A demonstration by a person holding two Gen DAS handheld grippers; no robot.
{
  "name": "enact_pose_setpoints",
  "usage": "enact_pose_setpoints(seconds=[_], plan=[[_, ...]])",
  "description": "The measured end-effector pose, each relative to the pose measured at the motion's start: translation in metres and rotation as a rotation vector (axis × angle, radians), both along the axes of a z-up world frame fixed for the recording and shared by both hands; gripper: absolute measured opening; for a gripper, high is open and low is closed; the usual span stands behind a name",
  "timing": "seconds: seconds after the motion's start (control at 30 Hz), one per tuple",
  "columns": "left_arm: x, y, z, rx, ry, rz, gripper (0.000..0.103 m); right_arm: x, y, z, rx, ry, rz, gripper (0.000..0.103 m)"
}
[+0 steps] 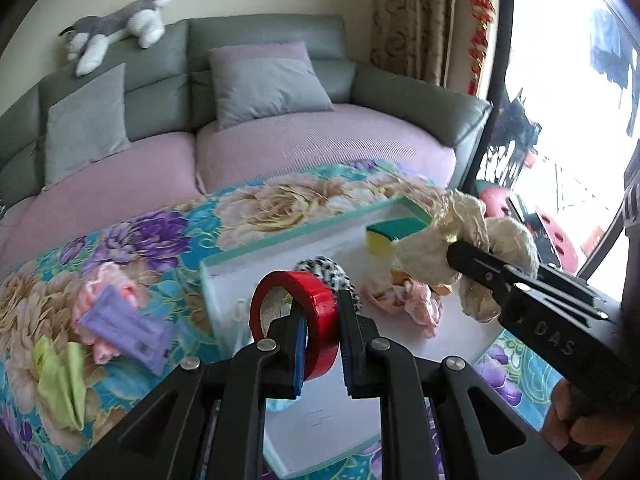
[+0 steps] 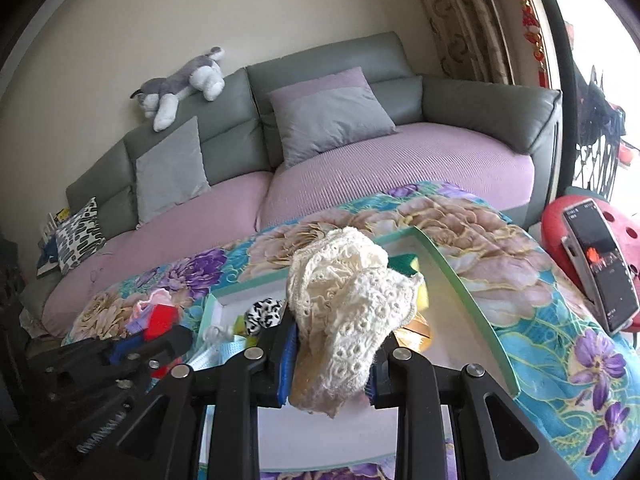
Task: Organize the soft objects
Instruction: 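Carry the red hair tie and cream lace fabric over the tray with both grippers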
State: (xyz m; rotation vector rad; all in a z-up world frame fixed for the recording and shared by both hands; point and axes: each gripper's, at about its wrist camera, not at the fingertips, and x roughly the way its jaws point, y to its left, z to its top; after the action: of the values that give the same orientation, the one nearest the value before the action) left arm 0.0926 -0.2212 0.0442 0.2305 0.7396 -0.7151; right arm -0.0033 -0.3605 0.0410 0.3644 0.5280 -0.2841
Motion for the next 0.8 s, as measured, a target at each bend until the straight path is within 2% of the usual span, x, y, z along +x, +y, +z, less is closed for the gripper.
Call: enact_pose_setpoints(seconds=[0.17, 0.43, 0.67, 0.8], plan=[[0.003, -0.013, -0.022, 0.043, 0.039, -0.010, 0.015, 0.003, -0.002, -0.009, 0.005, 0.046, 0.029, 0.029], [0.005, -0.016, -0.053, 0.101, 0.089, -0.013, 0.015, 0.021, -0.008, -0.046, 0.069, 0.189, 0.057, 0.031], [0.007, -0.022, -0.075, 0.132, 0.137, -0.024, 0.015, 0.028, -0.013, -0.067, 0.104, 0.274, 0.054, 0.031], [0.010, -0.024, -0.086, 0.151, 0.166, -0.022, 0.015, 0.031, -0.016, -0.073, 0.120, 0.293, 0.058, 0.031]])
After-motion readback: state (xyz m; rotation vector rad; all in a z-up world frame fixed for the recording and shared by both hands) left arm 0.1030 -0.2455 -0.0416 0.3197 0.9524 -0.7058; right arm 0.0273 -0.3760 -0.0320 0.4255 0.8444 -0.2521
